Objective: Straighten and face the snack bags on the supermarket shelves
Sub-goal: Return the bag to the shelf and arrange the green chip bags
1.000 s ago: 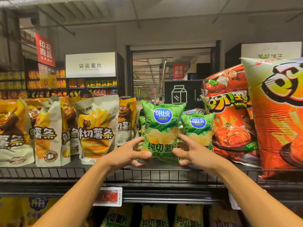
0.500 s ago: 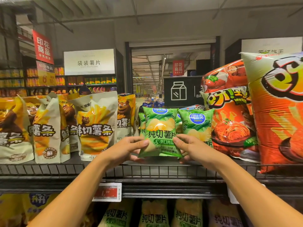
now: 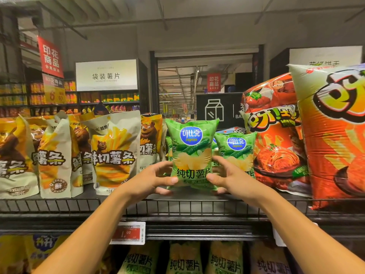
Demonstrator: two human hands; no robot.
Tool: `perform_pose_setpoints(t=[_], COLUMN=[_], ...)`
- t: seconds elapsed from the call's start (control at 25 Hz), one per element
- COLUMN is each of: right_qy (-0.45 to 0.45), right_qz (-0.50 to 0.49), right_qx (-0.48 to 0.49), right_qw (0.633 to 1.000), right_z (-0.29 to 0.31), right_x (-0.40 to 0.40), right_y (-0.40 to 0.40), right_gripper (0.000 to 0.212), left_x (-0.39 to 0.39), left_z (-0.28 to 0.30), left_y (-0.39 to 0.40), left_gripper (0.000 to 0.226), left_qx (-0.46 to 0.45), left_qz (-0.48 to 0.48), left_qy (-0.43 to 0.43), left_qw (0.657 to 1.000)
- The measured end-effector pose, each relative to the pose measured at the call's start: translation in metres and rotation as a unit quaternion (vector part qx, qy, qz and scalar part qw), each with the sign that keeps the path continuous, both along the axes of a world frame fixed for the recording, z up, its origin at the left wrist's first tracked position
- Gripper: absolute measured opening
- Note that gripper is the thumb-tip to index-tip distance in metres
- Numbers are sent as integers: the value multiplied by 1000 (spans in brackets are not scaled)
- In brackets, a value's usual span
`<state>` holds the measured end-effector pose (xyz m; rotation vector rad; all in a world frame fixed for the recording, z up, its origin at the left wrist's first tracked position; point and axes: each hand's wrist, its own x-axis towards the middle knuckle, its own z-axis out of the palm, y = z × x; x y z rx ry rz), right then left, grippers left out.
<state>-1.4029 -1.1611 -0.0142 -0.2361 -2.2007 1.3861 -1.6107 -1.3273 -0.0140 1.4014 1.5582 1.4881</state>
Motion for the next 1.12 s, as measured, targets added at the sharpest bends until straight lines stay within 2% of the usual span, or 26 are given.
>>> perform_pose_setpoints(t=[0.12, 0.24, 0.4, 0.52, 0.64, 0.88, 1.0, 1.12], right_qy=[-1, 22, 52, 32, 39, 78, 89, 93], right_qz=[10, -12, -26, -33, -48, -32, -6, 18], right_qx=[10, -6, -36, -33, -14, 29, 45, 48], right_qw=[1000, 1000, 998, 998, 998, 996, 995, 994], right_z=[1, 1, 1, 0, 0, 1, 2, 2], right_x=[1, 1, -2, -2, -2, 1, 4, 4], right_y=[0, -1, 0, -2, -3, -4, -3, -1], right_gripper=[39, 48, 37, 42, 42, 11, 21, 35], left_x=[3, 3, 1, 4, 5, 5, 3, 3], left_z=[0, -1, -1, 0, 0, 0, 0, -1], left_y=[-1, 1, -2, -7, -8, -4, -3, -2], left_gripper=[51, 58, 48, 53, 55, 59, 71, 84], left_qx=[9, 48, 121, 104, 92, 65, 45, 23], left_qz=[-9, 38, 61, -15, -38, -40, -70, -53], left_qy=[-7, -25, -43, -26, -28, -48, -20, 7], left_qw=[1000, 998, 990, 994, 995, 996, 996, 998])
